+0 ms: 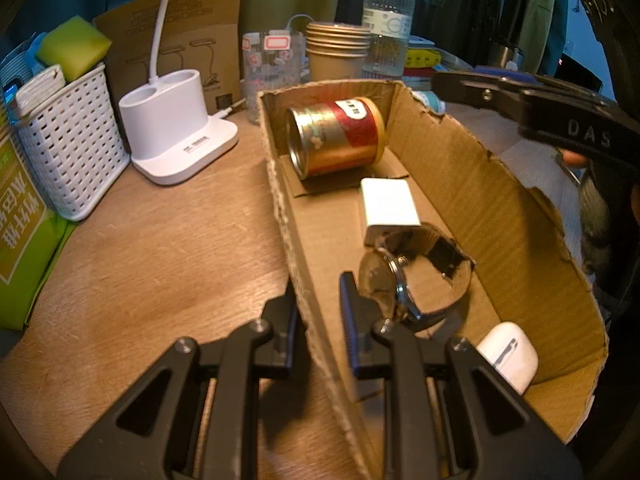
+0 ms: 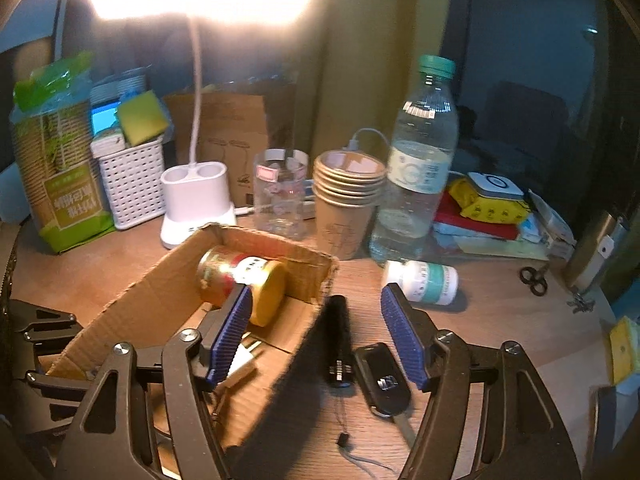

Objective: Organize rigid objects
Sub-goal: 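Open the right gripper and move it toward the white pill bottle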

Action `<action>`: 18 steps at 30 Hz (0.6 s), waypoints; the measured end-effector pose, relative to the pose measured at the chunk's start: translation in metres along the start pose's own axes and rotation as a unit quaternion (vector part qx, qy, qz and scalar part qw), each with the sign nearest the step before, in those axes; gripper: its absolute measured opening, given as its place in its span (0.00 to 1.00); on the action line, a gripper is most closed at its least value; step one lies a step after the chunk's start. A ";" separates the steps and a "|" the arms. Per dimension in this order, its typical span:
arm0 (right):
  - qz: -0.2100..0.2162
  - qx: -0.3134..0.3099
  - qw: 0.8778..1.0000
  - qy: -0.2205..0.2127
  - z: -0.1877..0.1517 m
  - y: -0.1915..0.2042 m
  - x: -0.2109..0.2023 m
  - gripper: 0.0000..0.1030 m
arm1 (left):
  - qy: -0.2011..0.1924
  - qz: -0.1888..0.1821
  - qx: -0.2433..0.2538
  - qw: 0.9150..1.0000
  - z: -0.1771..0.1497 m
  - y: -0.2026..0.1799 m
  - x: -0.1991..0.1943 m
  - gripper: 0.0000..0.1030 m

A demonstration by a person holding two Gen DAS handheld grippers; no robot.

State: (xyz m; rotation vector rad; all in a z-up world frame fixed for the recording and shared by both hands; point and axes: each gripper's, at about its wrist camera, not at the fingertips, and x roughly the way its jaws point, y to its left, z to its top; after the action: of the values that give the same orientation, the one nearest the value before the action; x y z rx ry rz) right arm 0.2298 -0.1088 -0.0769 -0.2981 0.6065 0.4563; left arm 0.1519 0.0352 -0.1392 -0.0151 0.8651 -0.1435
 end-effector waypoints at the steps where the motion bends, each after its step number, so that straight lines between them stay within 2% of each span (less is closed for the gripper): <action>1: -0.003 0.003 1.000 -0.001 -0.001 -0.003 -0.001 0.71 | 0.000 0.000 0.000 1.000 0.000 0.000 0.000 0.19; 13: -0.037 0.036 0.998 0.022 -0.013 -0.044 0.018 0.73 | 0.000 0.000 0.000 1.000 0.000 0.000 0.000 0.19; 15: -0.040 0.039 0.998 0.028 -0.016 -0.050 0.024 0.79 | 0.000 0.000 0.000 1.000 0.000 -0.001 0.000 0.19; 18: -0.041 0.038 0.998 0.039 -0.018 -0.057 0.032 0.79 | 0.000 0.000 0.000 1.000 0.000 -0.001 0.000 0.19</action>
State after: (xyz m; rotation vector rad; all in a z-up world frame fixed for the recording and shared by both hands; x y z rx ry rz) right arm 0.2724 -0.1548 -0.1028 -0.2688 0.6835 0.3435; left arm 0.1518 0.0347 -0.1393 -0.0157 0.8653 -0.1442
